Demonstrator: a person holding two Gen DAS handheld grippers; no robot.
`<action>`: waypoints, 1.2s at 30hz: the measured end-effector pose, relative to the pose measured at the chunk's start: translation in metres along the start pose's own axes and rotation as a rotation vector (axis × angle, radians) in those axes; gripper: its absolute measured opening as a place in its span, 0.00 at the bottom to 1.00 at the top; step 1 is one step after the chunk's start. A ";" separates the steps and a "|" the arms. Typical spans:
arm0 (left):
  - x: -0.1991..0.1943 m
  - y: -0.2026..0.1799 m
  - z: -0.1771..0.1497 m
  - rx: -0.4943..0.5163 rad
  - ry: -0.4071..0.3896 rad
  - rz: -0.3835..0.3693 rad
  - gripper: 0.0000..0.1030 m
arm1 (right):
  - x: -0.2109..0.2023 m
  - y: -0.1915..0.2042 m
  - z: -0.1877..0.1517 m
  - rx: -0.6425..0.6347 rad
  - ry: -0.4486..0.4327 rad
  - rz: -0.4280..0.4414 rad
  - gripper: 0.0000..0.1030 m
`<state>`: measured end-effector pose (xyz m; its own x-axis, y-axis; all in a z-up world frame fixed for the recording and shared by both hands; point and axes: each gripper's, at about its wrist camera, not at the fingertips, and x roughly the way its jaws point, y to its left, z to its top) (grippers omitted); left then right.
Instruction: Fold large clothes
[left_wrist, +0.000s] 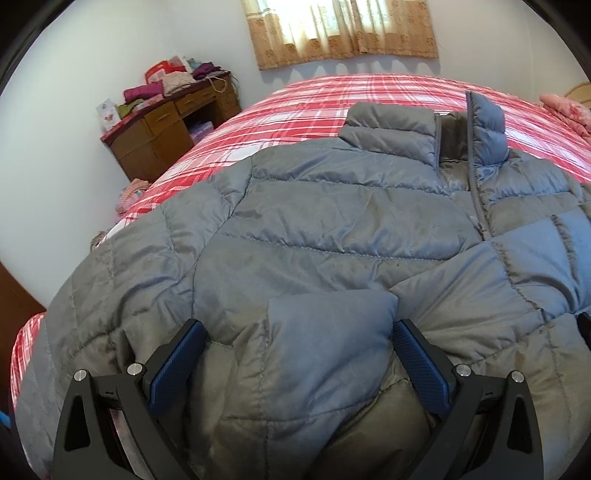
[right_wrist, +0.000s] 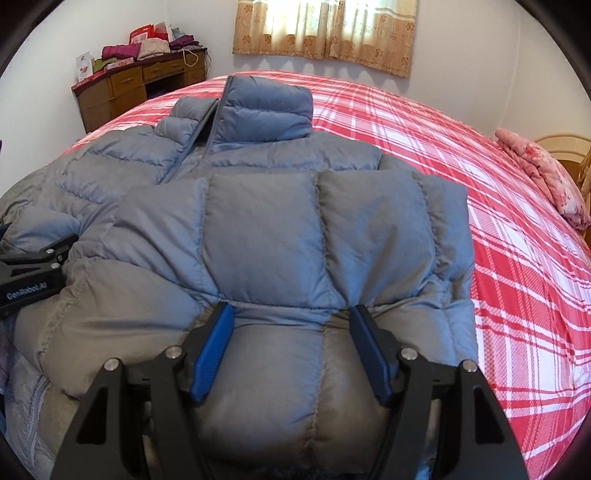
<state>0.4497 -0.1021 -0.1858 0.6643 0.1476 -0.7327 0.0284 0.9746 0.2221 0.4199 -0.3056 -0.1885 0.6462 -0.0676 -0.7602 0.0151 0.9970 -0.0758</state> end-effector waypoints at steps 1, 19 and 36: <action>-0.009 0.005 0.002 -0.003 -0.015 0.019 0.99 | -0.001 -0.001 0.000 0.003 0.000 0.000 0.70; -0.066 0.333 -0.156 -0.399 0.201 0.174 0.99 | -0.078 0.013 -0.035 -0.024 -0.139 0.121 0.93; -0.207 0.195 0.004 -0.077 -0.382 0.205 0.19 | -0.102 -0.041 -0.047 0.087 -0.172 0.064 0.93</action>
<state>0.3212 0.0562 0.0115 0.8794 0.2803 -0.3848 -0.1786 0.9435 0.2790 0.3171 -0.3410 -0.1383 0.7686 -0.0041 -0.6397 0.0310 0.9990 0.0308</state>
